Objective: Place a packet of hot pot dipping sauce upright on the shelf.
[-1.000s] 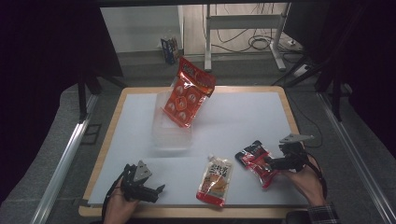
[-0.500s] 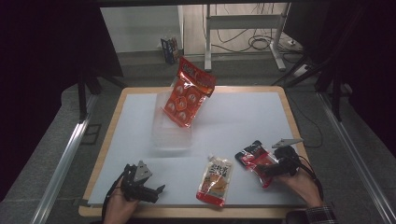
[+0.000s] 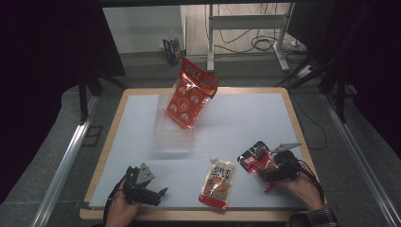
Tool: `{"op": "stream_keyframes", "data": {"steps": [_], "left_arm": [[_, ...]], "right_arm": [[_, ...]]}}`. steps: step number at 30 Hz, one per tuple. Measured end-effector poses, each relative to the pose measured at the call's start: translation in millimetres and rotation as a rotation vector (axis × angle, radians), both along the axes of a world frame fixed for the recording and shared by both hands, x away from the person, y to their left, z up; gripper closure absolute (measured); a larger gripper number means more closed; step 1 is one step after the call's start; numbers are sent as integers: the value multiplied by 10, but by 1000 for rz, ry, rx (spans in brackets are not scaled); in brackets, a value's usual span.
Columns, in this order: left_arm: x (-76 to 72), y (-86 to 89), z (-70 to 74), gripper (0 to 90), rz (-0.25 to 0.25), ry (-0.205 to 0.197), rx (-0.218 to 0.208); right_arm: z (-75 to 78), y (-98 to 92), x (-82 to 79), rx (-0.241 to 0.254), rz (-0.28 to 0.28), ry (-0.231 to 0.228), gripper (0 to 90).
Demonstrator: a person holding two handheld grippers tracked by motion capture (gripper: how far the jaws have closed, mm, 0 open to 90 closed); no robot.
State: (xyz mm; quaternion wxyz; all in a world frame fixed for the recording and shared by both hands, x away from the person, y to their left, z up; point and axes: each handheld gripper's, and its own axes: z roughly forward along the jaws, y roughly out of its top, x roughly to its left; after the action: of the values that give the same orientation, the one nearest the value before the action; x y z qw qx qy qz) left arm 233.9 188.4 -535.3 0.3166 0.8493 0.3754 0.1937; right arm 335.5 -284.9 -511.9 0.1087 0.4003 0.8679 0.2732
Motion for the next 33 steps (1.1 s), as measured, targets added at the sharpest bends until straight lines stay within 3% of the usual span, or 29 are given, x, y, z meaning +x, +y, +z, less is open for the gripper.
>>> {"op": "stream_keyframes", "data": {"steps": [5,15,26,31,33], "left_arm": [[0,-4,-2,0,-1,1,1],[-1,-11,-4,0,-2,0,4],[-2,-10,-4,0,0,0,7],[2,-9,-5,0,-2,0,7],[2,-10,-5,0,-2,0,8]], "right_arm": [[28,9,-16,-7,13,10,224],[65,68,-25,-44,21,32,279],[125,191,-124,-150,50,-55,313],[173,156,-122,-90,42,-57,322],[185,147,-124,-87,36,-68,325]]}}
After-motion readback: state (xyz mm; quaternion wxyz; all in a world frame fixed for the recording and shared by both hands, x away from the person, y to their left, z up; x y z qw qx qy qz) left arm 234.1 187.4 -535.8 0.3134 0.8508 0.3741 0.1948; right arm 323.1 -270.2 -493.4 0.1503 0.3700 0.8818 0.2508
